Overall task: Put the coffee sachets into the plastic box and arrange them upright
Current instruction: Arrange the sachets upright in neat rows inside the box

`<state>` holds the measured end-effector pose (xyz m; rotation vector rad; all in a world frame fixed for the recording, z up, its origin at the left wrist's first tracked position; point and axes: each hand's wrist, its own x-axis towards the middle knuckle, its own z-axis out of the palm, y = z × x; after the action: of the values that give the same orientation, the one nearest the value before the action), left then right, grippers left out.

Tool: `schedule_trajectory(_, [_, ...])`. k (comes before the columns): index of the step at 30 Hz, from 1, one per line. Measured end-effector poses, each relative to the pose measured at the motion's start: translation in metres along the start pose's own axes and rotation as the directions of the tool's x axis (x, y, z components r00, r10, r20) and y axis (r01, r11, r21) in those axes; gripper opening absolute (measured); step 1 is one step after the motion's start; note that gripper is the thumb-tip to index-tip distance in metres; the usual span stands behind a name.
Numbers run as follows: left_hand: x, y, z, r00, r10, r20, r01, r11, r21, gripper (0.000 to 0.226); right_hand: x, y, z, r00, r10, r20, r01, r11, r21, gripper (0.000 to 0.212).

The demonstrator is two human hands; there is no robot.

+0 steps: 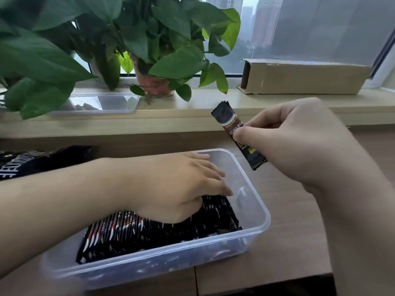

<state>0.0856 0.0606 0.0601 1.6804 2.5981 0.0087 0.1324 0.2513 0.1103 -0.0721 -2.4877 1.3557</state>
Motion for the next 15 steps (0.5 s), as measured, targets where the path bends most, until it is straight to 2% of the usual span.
schedule_trajectory(5, [0.001, 0.001, 0.007, 0.999, 0.014, 0.031, -0.016, 0.998, 0.064, 0.056, -0.004, 0.002, 0.005, 0.996, 0.036, 0.085, -0.025, 0.991, -0.129, 0.017])
schedule_trajectory(10, [-0.004, 0.007, 0.005, 0.959, -0.201, 0.198, 0.204, 0.979, 0.007, 0.077, -0.010, 0.003, 0.013, 0.989, 0.048, 0.141, 0.005, 0.934, -0.358, 0.012])
schedule_trajectory(15, [-0.010, 0.018, 0.000, 0.915, -0.313, 0.255, 0.334, 0.941, -0.044, 0.061, -0.017, 0.009, 0.037, 0.994, -0.050, 0.102, 0.101, 0.792, -0.602, 0.018])
